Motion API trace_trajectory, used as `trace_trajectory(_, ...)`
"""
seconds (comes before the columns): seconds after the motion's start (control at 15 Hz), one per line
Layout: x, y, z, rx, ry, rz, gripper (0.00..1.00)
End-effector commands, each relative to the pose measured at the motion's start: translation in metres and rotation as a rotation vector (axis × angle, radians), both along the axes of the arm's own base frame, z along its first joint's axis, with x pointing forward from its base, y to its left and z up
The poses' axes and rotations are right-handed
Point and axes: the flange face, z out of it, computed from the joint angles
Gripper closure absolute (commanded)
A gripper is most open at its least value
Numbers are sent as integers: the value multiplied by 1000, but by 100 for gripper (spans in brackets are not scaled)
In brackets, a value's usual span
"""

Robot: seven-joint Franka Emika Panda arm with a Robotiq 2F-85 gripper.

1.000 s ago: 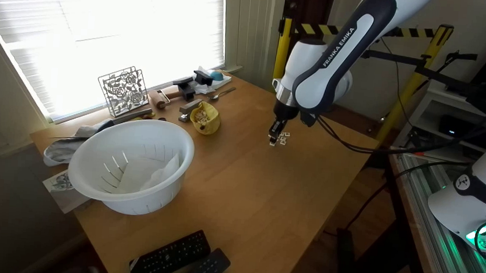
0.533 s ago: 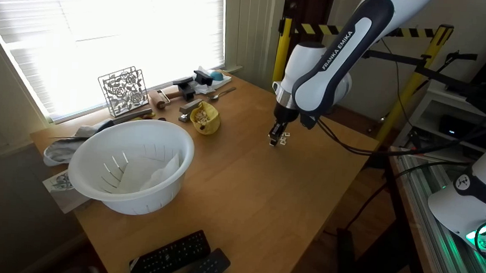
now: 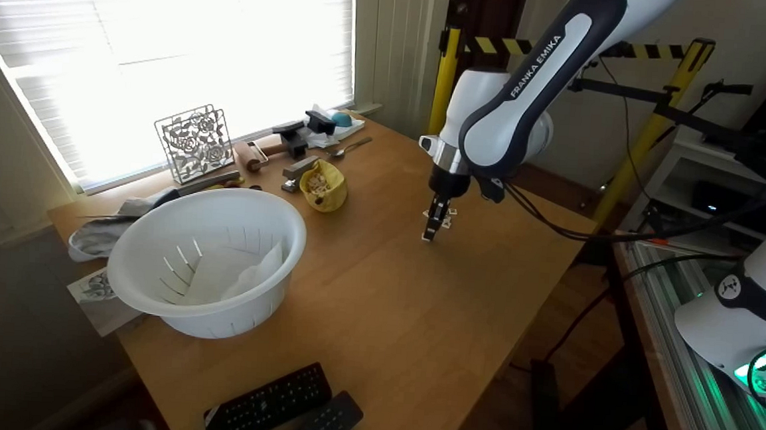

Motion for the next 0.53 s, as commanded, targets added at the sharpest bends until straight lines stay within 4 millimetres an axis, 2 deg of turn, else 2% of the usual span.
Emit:
trace_trajectory(0.0, -2, -7, -11, -4, 8, 146, 100)
trace_trajectory(0.47, 0, -5, -23, -36, -40, 390, 100)
